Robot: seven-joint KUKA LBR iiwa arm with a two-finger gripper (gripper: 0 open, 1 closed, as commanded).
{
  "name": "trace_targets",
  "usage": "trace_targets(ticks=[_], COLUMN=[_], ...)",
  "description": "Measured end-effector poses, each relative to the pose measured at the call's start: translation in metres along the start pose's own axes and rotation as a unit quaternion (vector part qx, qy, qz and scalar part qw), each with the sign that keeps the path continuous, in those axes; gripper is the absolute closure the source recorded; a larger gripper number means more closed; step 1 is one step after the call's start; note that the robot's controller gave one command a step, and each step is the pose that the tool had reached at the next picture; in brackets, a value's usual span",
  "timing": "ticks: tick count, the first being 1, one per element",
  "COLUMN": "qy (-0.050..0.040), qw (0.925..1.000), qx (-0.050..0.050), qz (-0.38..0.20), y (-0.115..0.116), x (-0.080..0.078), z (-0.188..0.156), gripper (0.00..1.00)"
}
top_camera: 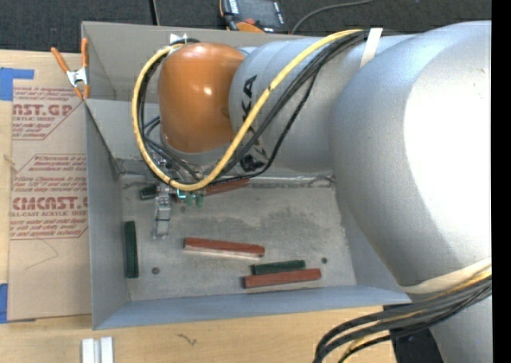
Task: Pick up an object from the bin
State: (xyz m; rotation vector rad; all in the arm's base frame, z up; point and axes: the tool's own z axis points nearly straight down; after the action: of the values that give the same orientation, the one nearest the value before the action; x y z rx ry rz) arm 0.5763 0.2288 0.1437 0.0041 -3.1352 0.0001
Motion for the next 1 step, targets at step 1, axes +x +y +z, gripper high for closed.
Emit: trace_targets(ticks=[1], qy=[0.0023], qw=[0.9997], qx=[0.003], qz=[0.025], y=[-0.0798], x=[0.0445], z=[0.0692], gripper=[0.0])
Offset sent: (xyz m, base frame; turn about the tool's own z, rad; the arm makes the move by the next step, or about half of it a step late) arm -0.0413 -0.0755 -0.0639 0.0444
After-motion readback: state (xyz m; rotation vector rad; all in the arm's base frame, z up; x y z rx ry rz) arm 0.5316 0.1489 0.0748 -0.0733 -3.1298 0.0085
